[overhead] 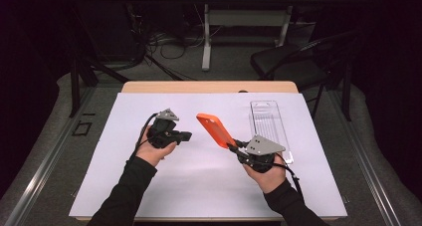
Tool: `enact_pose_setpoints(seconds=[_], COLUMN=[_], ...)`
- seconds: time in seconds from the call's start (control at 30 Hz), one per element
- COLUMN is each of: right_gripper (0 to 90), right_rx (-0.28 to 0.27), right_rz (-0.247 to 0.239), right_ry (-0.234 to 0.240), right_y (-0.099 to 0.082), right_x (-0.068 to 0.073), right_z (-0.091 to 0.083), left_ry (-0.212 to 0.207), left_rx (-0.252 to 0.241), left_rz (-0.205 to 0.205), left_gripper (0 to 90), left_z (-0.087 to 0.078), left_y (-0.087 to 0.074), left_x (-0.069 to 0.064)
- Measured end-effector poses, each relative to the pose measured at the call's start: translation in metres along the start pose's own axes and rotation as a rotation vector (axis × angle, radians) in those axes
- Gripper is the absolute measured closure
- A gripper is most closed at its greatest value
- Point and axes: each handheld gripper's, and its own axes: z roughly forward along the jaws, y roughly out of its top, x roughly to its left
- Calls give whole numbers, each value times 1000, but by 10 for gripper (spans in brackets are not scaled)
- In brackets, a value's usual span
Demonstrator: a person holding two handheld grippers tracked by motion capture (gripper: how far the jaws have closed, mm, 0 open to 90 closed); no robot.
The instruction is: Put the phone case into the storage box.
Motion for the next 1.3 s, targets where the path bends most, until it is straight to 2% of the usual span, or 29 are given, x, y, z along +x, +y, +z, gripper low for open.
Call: enact_pose_setpoints(seconds=[0.2, 0.4, 0.57, 0.93, 1.17, 1.3], right_gripper=[805, 805, 805, 805, 805, 805], right_rx=[-62, -98, -128, -141, -134, -129], right_rz=[122, 193, 229, 238, 236, 236], right_ry=[37, 55, 66, 74, 79, 81], right_y=[-2, -1, 0, -1, -2, -2], right_x=[-6, -8, -8, -7, -7, -6], right_z=[2, 2, 2, 1, 1, 1], left_ry=[-14, -40, -43, -62, -81, -122], left_rx=[-54, -101, -125, -142, -146, -155], left_rz=[-7, -12, -18, -28, -27, -37], left_gripper=[900, 900, 900, 897, 812, 735], left_z=[-2, -4, -6, -4, 0, 1], left_y=[-1, -5, -6, -9, -10, -10], left_x=[-2, -2, -3, -4, -9, -10])
